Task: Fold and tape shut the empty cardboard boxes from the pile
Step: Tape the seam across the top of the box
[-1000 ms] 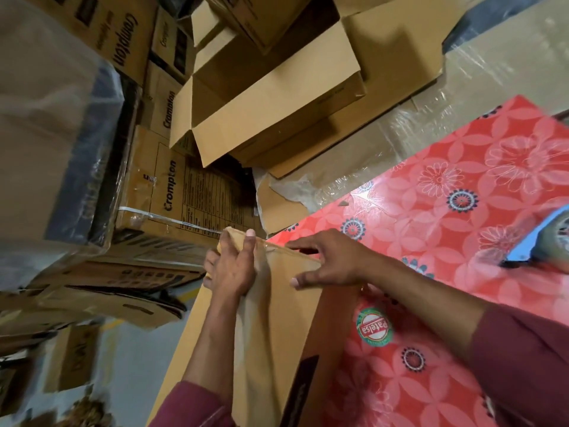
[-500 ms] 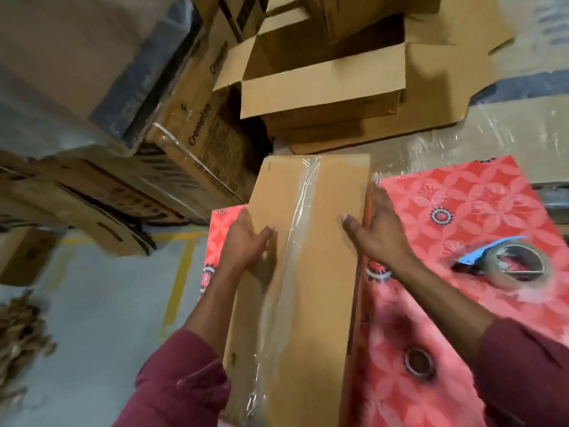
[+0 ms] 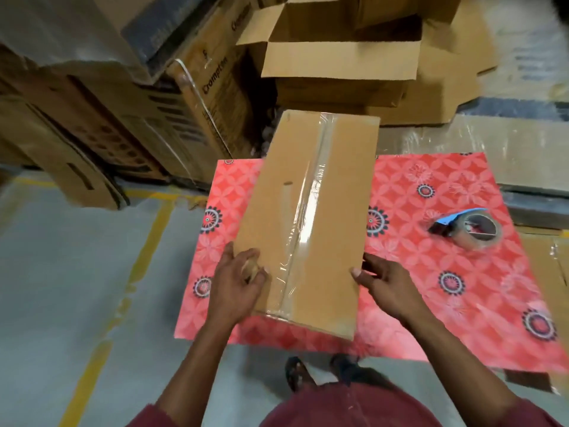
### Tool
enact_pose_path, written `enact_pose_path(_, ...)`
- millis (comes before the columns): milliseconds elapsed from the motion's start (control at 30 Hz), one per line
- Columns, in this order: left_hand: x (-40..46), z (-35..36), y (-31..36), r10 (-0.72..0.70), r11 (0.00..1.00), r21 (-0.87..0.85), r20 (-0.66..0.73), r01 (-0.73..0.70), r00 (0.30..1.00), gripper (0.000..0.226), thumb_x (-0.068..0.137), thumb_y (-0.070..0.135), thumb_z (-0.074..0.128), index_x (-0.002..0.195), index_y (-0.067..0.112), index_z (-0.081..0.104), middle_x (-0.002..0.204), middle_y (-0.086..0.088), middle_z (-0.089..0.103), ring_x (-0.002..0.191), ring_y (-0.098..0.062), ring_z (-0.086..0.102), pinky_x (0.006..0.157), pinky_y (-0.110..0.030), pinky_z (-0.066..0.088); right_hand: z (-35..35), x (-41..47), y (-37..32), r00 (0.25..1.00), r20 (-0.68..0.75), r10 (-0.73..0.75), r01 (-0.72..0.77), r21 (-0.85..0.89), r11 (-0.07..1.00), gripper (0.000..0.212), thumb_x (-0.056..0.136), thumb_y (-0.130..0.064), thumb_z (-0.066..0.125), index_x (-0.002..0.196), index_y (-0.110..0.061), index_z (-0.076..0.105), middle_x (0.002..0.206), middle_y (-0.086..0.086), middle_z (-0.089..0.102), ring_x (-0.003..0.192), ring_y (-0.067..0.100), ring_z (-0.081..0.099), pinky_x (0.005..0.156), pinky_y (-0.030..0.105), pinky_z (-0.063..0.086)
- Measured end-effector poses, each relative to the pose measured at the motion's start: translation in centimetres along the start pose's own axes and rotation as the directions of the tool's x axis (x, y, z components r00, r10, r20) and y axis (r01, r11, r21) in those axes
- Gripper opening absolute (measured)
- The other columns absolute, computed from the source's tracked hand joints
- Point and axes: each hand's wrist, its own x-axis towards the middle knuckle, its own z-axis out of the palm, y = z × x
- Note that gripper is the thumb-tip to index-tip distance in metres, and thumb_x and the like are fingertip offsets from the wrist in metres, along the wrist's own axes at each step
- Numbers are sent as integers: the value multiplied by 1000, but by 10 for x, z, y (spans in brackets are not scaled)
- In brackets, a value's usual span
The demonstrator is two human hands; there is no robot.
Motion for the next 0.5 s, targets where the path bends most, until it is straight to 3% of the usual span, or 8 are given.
enact_pose_path(100, -8, 18, 16, 50, 998, 26, 38, -51, 998, 41, 86, 42, 76, 127, 40, 69, 169, -11, 26, 150, -26, 37, 111, -26, 34, -16, 15, -2, 974, -222, -44, 6, -168, 986, 33, 99, -21, 65, 131, -28, 71, 121, -3, 75, 111, 20, 71, 87, 34, 53)
enact_pose_path(167, -16, 35, 32, 95, 991, 83, 78, -101, 992, 51, 86, 49, 70, 135, 39, 63, 171, -18, 14, 151, -34, 32, 118, -35, 33, -31, 22, 1, 957, -288, -40, -14, -184, 983, 30, 98, -25, 64, 126, -28, 73, 115, -1, 77, 105, 23, 73, 82, 35, 54)
enact_pose_path(267, -29, 60, 53, 69, 983, 167, 70, -80, 995, 60, 91, 51, 68, 148, 42, 49, 172, -20, 1, 156, -39, 18, 124, -48, 23, -57, 26, 13, 964, -259, -55, 14, -159, 987, 37, 93, -47, 57, 122, -33, 74, 105, -6, 79, 96, 18, 75, 80, 42, 59)
enact_pose_path(367, -30, 76, 73, 80, 948, 307, 15, -81, 997, 70, 94, 60, 58, 157, 38, 34, 172, -22, -3, 160, -37, -3, 125, -55, 10, -75, 26, 26, 993, -112, -37, 20, -147, 989, 29, 101, -51, 57, 107, -30, 77, 94, -8, 79, 88, 7, 75, 79, 42, 60)
enact_pose_path(433, -24, 90, 96, 171, 934, 319, -4, -161, 985, 69, 93, 63, 52, 155, 36, 40, 174, -16, 4, 160, -32, 0, 125, -53, 10, -99, 29, 38, 998, -53, -17, 10, -134, 991, 28, 100, -49, 60, 104, -27, 76, 94, -1, 79, 85, 5, 75, 79, 38, 59)
enact_pose_path(500, -13, 111, 125, 267, 924, 280, 15, -260, 964, 68, 88, 65, 48, 148, 35, 52, 172, -10, 21, 159, -28, 14, 124, -49, 16, -133, 42, 55, 997, -73, -27, 13, -189, 982, 31, 95, -45, 69, 114, -21, 76, 99, 0, 78, 89, 7, 74, 80, 28, 55)
